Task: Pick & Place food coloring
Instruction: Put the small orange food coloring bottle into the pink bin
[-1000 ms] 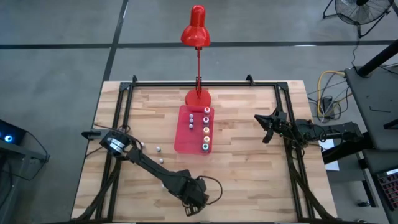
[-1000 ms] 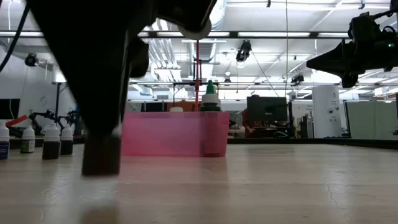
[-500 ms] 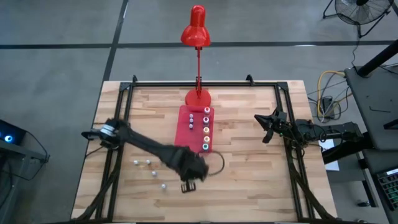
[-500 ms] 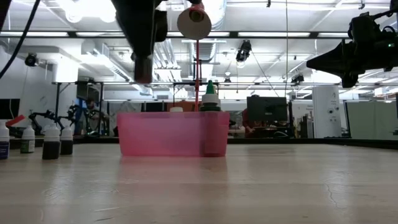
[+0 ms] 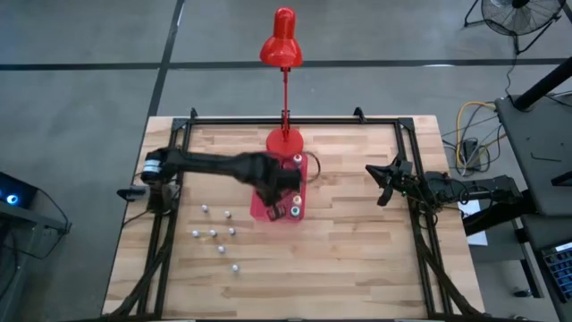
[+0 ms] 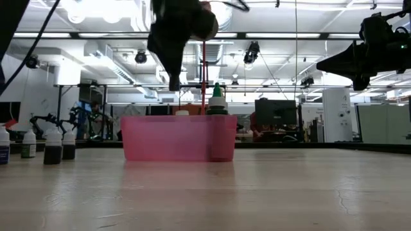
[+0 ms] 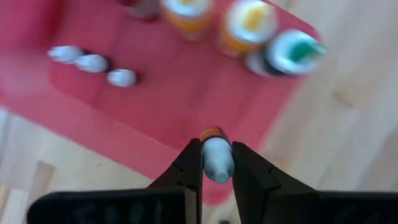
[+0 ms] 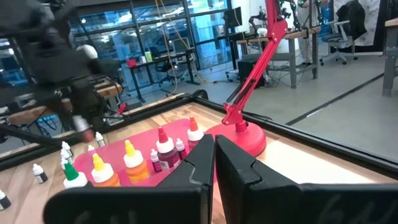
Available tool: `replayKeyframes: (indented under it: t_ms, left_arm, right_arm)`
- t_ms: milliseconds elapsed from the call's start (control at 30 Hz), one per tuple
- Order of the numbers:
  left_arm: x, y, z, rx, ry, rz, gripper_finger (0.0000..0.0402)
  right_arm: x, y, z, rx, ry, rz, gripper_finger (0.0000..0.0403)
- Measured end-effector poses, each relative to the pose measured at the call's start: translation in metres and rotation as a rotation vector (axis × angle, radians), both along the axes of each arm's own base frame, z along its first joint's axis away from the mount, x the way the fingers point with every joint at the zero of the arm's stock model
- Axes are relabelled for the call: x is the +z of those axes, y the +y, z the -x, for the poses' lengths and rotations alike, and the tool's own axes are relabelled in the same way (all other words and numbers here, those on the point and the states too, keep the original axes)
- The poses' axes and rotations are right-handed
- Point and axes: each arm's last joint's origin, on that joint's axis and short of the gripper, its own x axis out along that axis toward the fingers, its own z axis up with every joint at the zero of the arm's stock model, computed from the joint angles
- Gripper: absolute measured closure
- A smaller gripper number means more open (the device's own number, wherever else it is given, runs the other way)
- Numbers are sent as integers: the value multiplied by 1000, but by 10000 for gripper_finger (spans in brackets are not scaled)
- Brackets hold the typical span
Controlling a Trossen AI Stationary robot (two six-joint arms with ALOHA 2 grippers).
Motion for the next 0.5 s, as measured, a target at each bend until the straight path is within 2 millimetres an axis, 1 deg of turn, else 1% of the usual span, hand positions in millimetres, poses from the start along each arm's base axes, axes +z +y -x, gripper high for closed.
replayKeyframes:
  t_ms: [100, 200, 267, 367, 500]
  left_arm:
    - [-1, 22, 0, 91, 1, -1, 369]
    - [-4, 36, 0, 168, 5, 5, 369]
    - [-8, 41, 0, 205, 5, 11, 369]
    - [-16, 45, -1, 213, -1, 12, 369]
    - [-35, 46, -2, 127, 8, -4, 369]
  right_arm:
    - [0, 0, 0, 0, 0, 0, 394]
    - [0, 0, 0, 1, 0, 0, 394]
    - [0, 0, 0, 0, 0, 0, 394]
    - [0, 0, 0, 1, 0, 0, 394]
    - [0, 0, 0, 1, 0, 0, 394]
